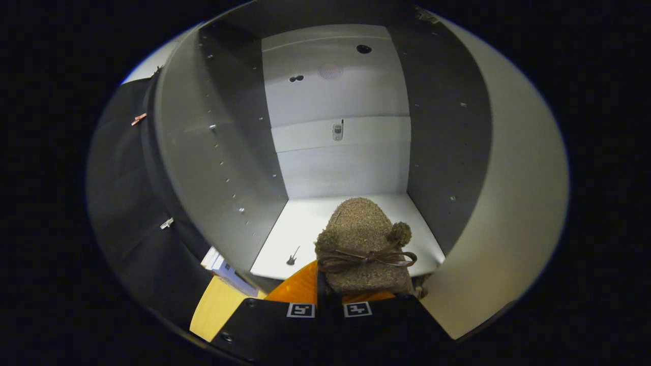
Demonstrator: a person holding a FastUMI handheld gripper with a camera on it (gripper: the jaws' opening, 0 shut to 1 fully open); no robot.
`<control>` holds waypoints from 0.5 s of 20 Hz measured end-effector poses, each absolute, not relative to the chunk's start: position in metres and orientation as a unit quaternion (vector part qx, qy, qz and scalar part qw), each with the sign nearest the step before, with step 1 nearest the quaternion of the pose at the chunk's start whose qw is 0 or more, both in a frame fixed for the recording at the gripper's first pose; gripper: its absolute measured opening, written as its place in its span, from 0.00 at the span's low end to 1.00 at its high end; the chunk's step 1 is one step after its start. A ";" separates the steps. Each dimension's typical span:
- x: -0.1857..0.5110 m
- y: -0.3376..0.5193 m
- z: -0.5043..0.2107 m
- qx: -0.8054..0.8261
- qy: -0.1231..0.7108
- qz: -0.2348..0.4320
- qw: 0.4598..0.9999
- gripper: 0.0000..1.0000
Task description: Open the shoe cabinet door, grab the shoes and put them into the shoe cabinet, then close the shoe cabinet door.
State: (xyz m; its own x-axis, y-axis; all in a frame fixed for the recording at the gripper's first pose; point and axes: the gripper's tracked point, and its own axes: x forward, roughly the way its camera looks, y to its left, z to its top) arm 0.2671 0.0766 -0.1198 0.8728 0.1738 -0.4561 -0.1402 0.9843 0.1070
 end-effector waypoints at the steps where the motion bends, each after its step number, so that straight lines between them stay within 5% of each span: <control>1: 0.281 0.078 -0.121 0.038 0.245 0.082 0.965 0.06; 10: 0.385 0.093 -0.157 0.045 0.268 0.069 0.960 0.06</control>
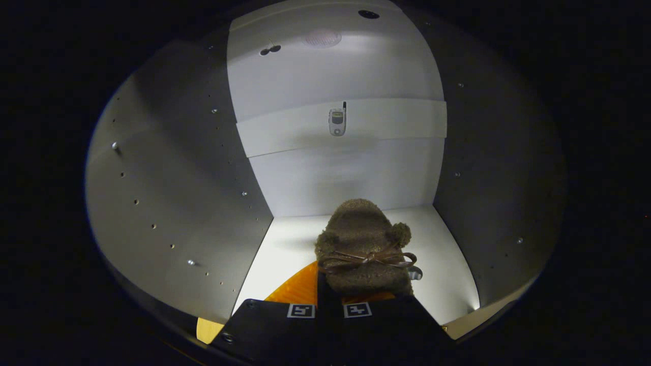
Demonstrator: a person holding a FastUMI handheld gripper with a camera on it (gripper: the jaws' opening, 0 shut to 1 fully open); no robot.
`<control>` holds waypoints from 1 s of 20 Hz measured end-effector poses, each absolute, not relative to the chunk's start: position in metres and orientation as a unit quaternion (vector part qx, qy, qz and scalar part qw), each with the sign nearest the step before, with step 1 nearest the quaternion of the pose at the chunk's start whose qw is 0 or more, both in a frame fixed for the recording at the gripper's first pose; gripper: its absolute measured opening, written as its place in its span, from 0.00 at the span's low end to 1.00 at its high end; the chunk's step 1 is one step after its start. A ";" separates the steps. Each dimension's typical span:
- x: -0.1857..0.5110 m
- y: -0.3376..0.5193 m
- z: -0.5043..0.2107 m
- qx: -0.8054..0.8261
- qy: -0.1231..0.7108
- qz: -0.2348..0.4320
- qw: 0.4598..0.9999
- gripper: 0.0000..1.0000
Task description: Open the shoe cabinet door, grab the shoes and put them into the shoe cabinet, then close the shoe cabinet door.
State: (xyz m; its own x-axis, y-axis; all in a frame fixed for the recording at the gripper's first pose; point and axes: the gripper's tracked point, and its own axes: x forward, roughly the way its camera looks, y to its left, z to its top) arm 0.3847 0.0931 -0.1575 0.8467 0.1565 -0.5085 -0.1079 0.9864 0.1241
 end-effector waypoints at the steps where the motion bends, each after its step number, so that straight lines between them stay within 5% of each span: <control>1: 0.390 0.095 -0.165 0.039 0.273 0.065 0.959 0.06; 7: 0.401 0.098 -0.190 0.000 0.287 0.058 0.956 0.06; 13: 0.393 0.101 -0.196 0.003 0.305 0.054 0.951 0.19; 15: 0.383 0.105 -0.189 0.006 0.301 0.059 0.952 0.35; 20: 0.350 0.111 -0.162 0.020 0.280 0.074 0.957 0.93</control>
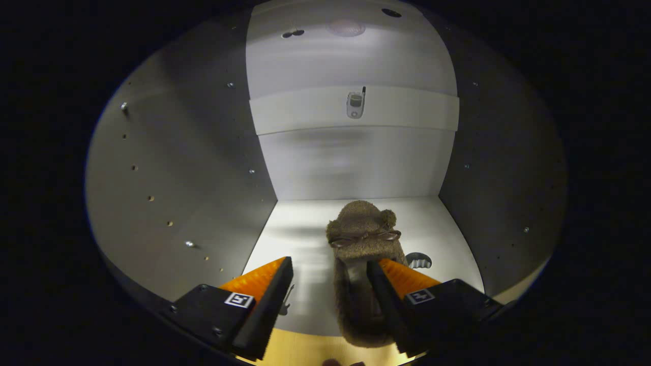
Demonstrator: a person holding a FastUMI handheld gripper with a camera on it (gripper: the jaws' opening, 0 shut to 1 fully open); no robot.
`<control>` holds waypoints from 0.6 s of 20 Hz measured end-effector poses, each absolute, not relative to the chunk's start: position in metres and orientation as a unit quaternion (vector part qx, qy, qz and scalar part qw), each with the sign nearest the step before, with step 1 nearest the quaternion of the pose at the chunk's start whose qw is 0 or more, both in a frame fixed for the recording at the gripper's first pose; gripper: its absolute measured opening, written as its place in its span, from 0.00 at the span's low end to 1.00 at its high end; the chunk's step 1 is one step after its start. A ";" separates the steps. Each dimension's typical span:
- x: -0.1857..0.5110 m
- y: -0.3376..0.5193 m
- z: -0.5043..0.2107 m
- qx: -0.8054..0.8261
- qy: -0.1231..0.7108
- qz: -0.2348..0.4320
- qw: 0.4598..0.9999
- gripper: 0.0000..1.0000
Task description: Open the shoe cabinet door, grab the shoes and put them into the shoe cabinet, then close the shoe cabinet door.
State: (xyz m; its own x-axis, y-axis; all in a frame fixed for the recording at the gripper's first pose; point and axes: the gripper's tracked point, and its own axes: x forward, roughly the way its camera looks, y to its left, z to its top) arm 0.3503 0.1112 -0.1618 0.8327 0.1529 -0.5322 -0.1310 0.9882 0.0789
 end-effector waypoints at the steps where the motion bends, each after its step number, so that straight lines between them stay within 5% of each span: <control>1: 0.344 0.111 -0.154 0.023 0.267 0.076 0.960 0.98; 12: 0.201 0.099 -0.042 0.033 0.111 0.099 0.988 0.98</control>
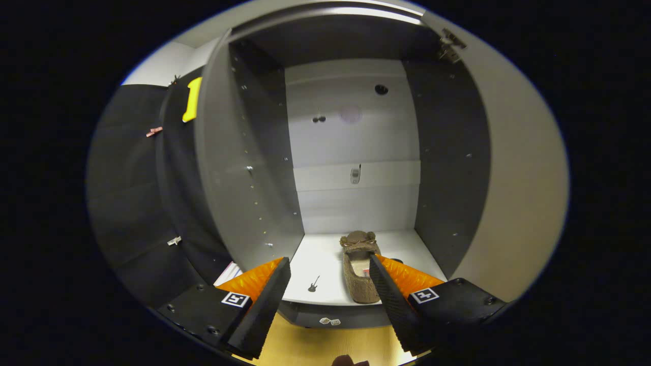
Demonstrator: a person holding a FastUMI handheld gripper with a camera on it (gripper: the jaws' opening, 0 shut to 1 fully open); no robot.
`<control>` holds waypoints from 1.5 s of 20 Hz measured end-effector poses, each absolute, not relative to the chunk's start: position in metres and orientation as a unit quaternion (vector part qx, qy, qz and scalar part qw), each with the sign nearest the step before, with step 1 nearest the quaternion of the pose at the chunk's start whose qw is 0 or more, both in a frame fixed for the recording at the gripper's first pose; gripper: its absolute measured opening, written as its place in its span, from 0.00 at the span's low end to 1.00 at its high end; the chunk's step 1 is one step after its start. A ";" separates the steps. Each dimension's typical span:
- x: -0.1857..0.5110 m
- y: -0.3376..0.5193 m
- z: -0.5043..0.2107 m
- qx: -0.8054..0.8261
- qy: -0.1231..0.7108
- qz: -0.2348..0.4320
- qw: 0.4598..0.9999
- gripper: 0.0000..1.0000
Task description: Open the shoe cabinet door, grab the shoes and put them into the shoe cabinet, then close the shoe cabinet door.
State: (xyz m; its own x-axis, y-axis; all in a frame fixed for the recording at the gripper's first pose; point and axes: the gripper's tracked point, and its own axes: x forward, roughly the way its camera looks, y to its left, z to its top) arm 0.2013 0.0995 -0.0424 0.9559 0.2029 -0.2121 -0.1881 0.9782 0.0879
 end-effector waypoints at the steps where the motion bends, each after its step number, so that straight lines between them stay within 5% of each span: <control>1: 0.182 0.097 -0.035 0.035 0.098 0.100 0.990 0.98; 17: -0.059 0.017 0.030 0.035 0.001 0.061 0.998 0.98; 30: -0.104 -0.192 0.037 0.038 -0.029 -0.147 0.988 0.98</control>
